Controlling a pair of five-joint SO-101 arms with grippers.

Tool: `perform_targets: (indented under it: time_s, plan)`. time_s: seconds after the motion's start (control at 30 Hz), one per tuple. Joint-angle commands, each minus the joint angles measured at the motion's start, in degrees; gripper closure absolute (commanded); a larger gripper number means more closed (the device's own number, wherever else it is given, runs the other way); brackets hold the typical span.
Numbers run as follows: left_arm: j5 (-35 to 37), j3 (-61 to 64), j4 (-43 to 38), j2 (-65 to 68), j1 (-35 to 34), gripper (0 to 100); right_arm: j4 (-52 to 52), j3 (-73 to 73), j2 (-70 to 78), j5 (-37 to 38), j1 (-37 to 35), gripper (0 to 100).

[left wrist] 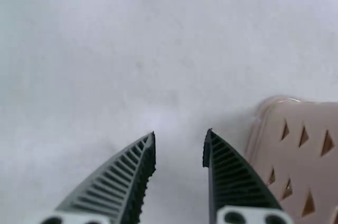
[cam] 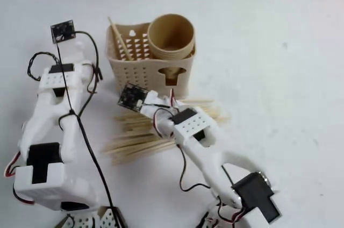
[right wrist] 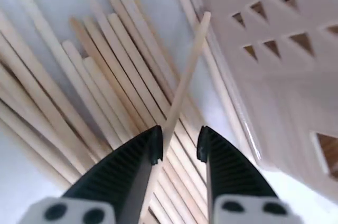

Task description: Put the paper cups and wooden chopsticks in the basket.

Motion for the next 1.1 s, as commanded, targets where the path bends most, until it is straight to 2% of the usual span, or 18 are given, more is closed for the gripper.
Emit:
perform_targets:
  time_s: [0.0, 0.27, 0.43, 0.57, 0.8, 0.93, 1.07]
  plan:
    - [0.44, -0.35, -0.53, -1.54, 0.57, 83, -0.40, -0.09, -0.22, -0.44, 0.75, 87.5]
    - [0.44, -0.26, -0.53, -1.54, 0.57, 84, 0.84, 0.97, -0.13, -0.09, 0.48, 87.1]
    - [0.44, 0.26, -0.53, -1.71, 0.57, 84, 2.07, 0.88, -0.13, -0.35, 0.48, 80.9]
    - [0.44, 0.26, -0.53, -1.71, 0.57, 84, 2.07, 0.97, -0.13, -0.35, 0.48, 80.9]
    - [0.44, 0.26, -0.53, -1.71, 0.57, 84, 2.07, 0.88, -0.75, -0.44, 0.75, 97.1]
    - [0.44, 0.26, -0.70, -1.71, 0.57, 84, 2.24, 0.97, -1.80, -0.44, 0.75, 98.1]
    - [0.44, 0.26, -0.88, -1.71, 0.57, 84, 7.08, 1.14, -7.78, -0.53, 0.75, 98.1]
